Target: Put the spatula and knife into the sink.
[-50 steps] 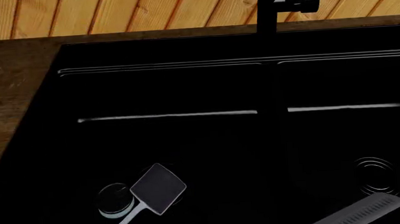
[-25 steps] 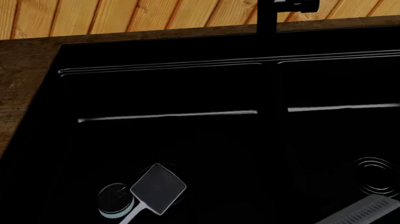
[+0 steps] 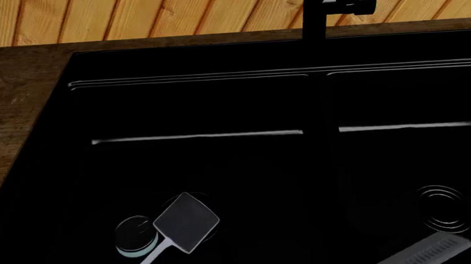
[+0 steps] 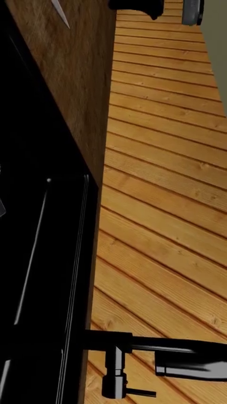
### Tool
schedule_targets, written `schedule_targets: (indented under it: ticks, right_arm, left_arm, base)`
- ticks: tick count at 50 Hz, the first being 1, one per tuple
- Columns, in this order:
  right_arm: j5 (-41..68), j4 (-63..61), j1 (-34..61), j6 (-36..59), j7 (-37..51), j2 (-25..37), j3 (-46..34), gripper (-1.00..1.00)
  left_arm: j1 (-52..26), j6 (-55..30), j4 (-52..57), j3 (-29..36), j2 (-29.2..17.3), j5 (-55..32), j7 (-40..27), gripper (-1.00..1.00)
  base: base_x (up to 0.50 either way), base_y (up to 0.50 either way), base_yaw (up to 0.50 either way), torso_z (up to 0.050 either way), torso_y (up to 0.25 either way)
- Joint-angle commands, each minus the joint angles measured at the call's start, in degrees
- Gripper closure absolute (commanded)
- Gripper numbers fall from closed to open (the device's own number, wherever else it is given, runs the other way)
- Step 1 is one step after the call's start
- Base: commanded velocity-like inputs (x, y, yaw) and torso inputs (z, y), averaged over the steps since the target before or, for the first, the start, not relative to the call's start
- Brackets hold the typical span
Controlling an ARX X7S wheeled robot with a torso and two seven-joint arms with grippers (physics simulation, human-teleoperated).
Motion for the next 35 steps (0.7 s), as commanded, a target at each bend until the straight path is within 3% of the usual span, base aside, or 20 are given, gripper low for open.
schedule_targets:
  ticks: [1, 19, 25, 27, 35]
  right_arm:
    - [0.25, -0.62, 0.41, 1.14, 0.63, -0.2, 0.07, -1.0]
    - [0.92, -1.4, 0.53, 1.61, 1.83, 0.29, 0.06, -1.0]
    - [1.26, -1.74, 0.8, 1.78, 2.12, 0.41, -0.02, -1.0]
    - [1.29, -1.87, 0.54, 1.66, 2.19, 0.62, 0.18, -1.0]
    - [1.44, -1.96, 0.27, 1.24, 2.21, 0.9, 0.46, -1.0]
  left_arm:
    - [1.5, 1.49, -1.48, 10.25, -1.04, -6.59, 2.68, -1.0]
    - [6.31, 3.48, -1.51, 8.8, -4.64, -12.03, -4.54, -1.0]
    - [8.84, 3.27, -1.49, 8.45, -4.03, -8.27, -0.96, -1.0]
    - [9.34, 3.77, -1.51, 8.47, -4.72, -11.73, -3.75, -1.0]
    - [11.17, 3.72, -1.46, 7.09, -5.49, -12.13, -4.1, -1.0]
  base:
    - [0.0, 0.0, 0.0, 0.0, 0.0]
    - [0.0, 0.0, 0.0, 0.0, 0.0]
    - [0.0, 0.0, 0.0, 0.0, 0.0]
    - [0.0, 0.0, 0.0, 0.0, 0.0]
    - [0.0, 0.0, 0.0, 0.0, 0.0]
